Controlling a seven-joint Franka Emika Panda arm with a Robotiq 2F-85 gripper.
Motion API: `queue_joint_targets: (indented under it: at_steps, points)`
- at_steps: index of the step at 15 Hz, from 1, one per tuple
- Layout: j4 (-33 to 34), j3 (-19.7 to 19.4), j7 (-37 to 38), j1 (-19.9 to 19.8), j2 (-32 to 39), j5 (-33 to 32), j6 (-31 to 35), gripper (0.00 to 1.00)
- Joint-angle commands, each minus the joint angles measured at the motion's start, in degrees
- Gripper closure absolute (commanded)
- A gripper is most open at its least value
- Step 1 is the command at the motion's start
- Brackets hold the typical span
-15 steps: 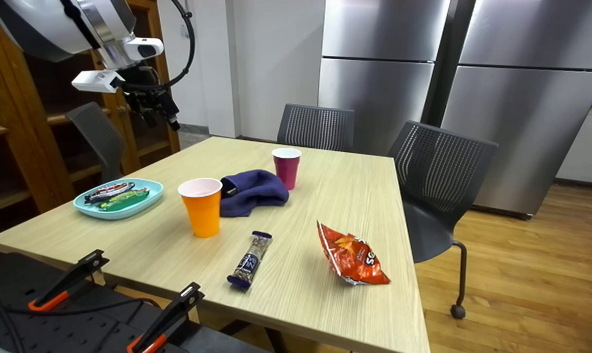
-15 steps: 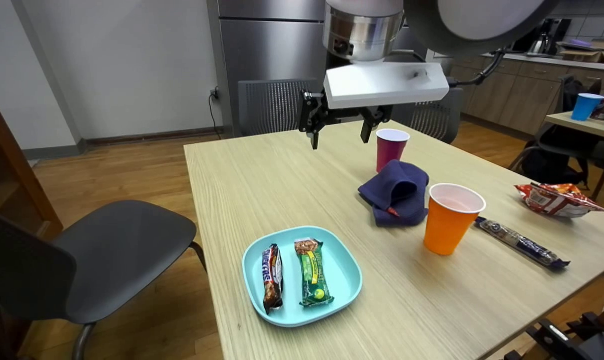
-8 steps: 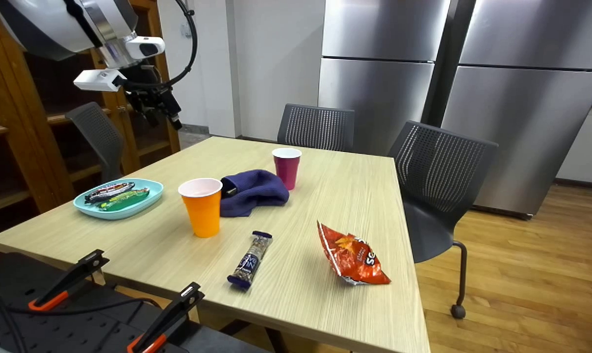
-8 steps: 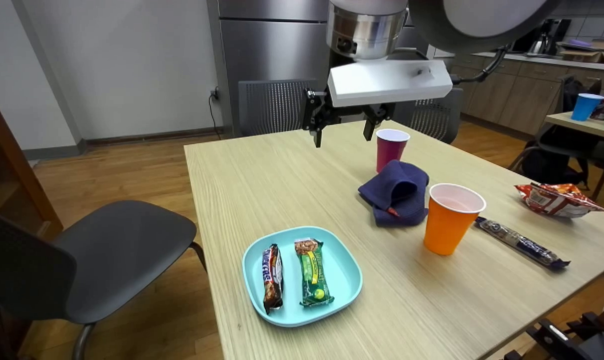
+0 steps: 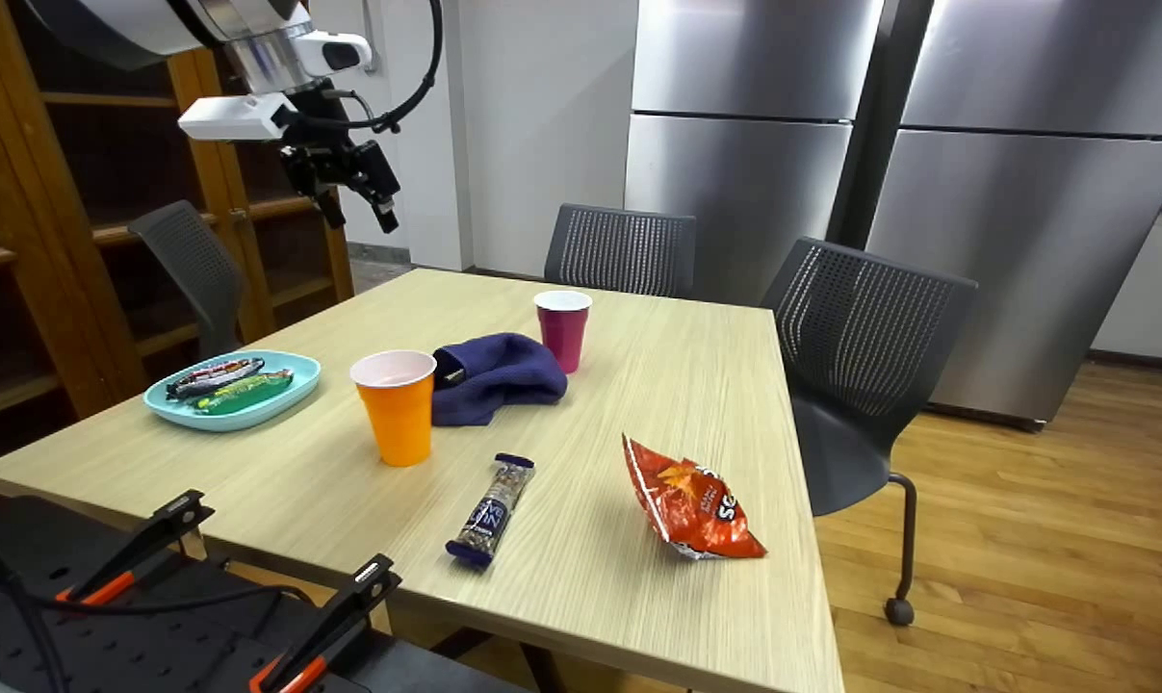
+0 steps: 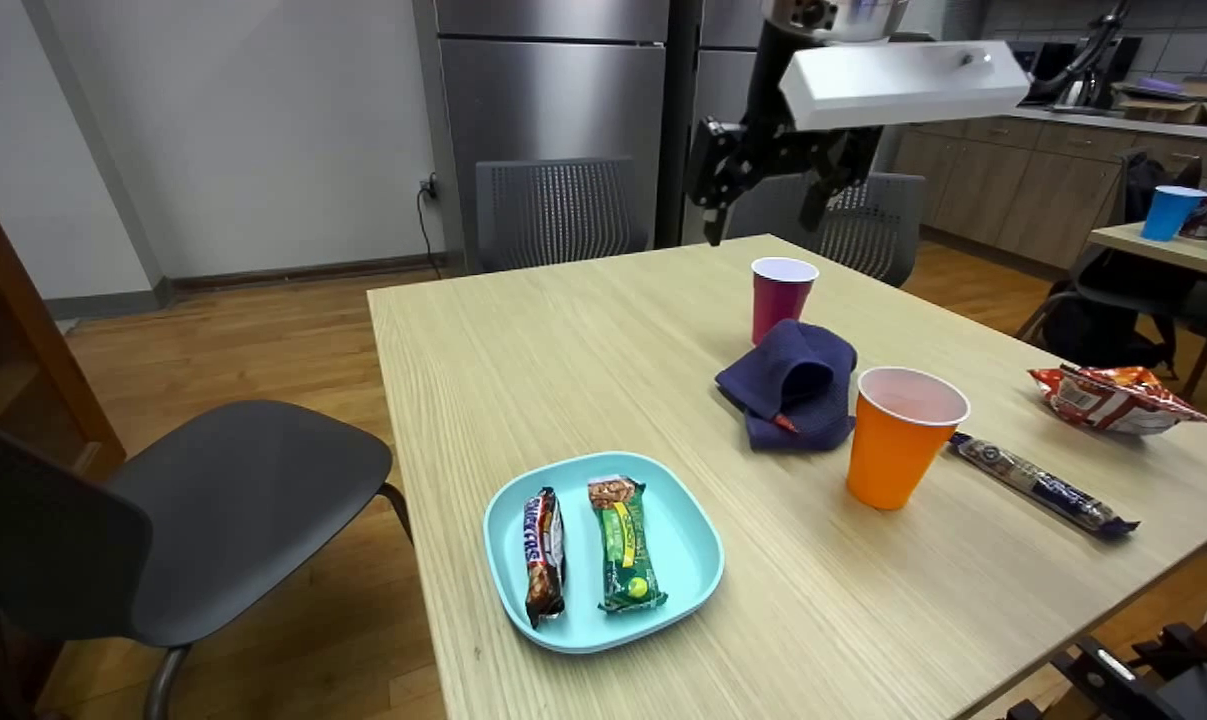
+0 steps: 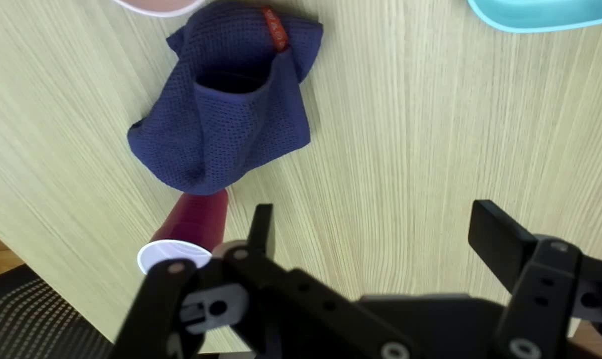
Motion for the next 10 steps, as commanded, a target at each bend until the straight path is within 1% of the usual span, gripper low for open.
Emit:
queue_joint_targets:
  at_steps: [1,2,6,10]
  points:
    - [-4.65,-1.69,-15.15,-2.68,-6.44,8.36,-1.59,0.0]
    - [-5.37,1.1,-19.12,-7.06,-7.68,10.52,-1.94,0.0]
    - [-7.78,-0.63,-31.93,-11.37,-11.75,17.65,-2.74,0.0]
    - [-9.91,-3.26,-41.81,-14.21,-13.89,24.15,-3.89,0.0]
